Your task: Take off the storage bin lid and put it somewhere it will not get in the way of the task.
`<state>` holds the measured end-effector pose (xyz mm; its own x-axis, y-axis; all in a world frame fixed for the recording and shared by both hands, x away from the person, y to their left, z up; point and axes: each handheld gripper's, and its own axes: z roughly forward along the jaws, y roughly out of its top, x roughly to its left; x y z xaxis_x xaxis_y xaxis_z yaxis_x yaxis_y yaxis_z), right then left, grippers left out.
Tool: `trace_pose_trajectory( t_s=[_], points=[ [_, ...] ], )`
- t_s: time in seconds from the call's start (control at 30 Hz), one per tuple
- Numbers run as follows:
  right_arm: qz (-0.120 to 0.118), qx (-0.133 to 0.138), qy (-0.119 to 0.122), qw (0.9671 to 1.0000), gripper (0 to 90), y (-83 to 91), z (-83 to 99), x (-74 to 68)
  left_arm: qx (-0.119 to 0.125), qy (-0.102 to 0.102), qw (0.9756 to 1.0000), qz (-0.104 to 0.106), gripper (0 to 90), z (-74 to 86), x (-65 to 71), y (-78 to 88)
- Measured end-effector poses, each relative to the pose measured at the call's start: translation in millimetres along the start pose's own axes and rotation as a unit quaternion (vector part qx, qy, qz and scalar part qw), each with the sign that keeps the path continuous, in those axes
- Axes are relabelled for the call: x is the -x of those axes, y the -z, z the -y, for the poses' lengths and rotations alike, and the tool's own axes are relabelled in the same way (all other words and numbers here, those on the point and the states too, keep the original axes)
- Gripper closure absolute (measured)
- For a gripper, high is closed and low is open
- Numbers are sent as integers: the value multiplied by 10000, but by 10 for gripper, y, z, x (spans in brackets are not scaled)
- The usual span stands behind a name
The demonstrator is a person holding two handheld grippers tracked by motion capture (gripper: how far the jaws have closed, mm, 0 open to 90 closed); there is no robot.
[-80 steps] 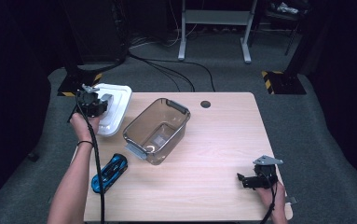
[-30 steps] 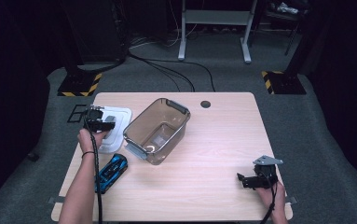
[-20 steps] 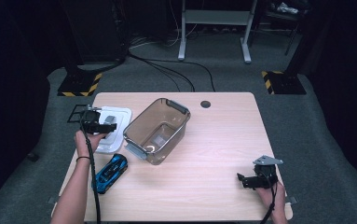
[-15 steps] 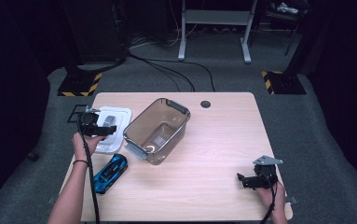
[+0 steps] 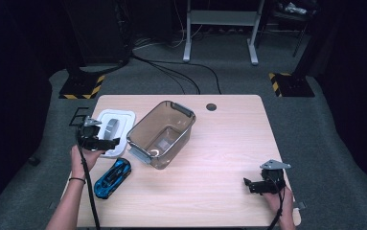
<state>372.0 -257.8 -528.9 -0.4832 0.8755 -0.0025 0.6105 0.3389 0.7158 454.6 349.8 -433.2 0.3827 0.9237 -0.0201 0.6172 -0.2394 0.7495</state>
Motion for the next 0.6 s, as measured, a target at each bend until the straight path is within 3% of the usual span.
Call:
trace_pose_trajectory(
  t_s=[0.6],
  points=[
    [-71,-37,75,9999,0,-4,-5,-6,-22,-329,9993,174,0,308,253,191]
  ],
)
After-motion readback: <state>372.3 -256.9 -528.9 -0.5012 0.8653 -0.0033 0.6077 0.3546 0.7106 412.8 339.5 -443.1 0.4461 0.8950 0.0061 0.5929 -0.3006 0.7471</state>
